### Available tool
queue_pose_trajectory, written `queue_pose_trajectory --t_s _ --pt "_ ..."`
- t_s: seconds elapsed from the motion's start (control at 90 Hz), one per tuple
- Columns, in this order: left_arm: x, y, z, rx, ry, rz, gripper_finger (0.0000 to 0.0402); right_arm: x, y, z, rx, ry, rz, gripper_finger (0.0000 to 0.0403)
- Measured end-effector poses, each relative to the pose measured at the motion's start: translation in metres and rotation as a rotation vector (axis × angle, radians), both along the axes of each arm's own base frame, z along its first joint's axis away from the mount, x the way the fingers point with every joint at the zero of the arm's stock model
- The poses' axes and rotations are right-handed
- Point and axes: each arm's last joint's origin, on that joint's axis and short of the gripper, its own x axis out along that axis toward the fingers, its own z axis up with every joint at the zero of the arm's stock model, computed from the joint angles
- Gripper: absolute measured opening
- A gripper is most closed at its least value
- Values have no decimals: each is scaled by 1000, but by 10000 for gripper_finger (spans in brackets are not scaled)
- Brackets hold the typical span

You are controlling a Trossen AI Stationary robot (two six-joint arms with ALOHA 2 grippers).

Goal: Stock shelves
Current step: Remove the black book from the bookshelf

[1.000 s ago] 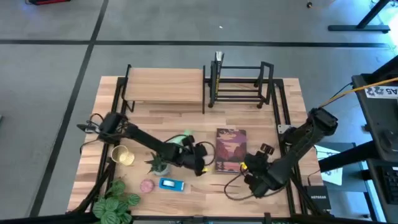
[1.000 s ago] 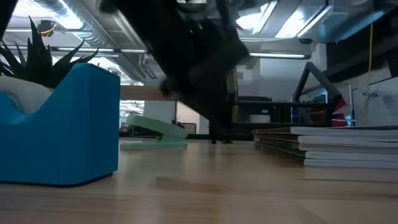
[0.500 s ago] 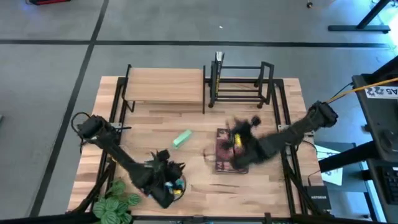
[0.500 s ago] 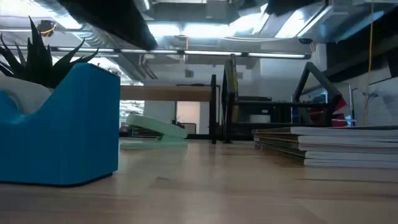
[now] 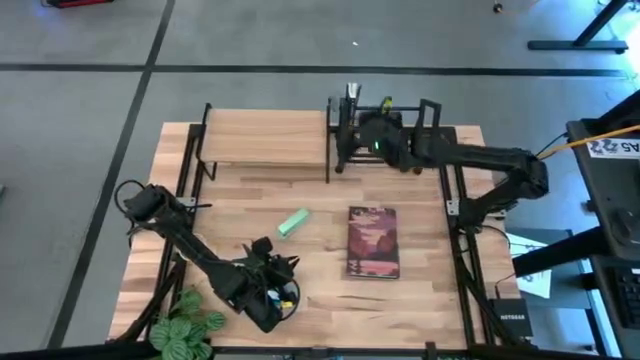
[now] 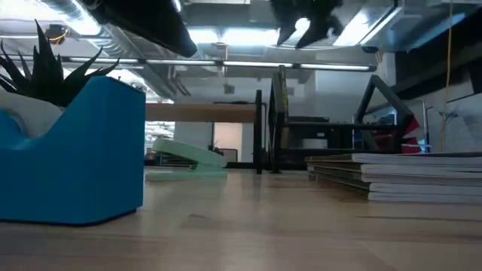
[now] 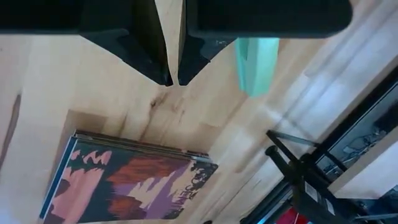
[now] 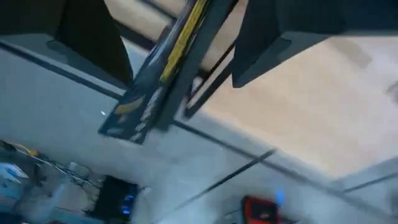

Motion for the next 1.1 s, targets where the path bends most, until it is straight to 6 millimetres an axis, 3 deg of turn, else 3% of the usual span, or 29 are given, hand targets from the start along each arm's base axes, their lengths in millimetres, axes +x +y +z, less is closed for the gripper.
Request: queue_pose_trajectory --t_s 0.267,0.667,1.1 --pt "-2 0 0 2 6 1 21 8 -49 -9 38 -114 -38 269" --pt "-1 0 -1 0 3 5 21 9 -80 -23 71 -134 -65 261" --pt "-1 0 0 0 2 7 21 8 -81 -24 86 -129 -65 94"
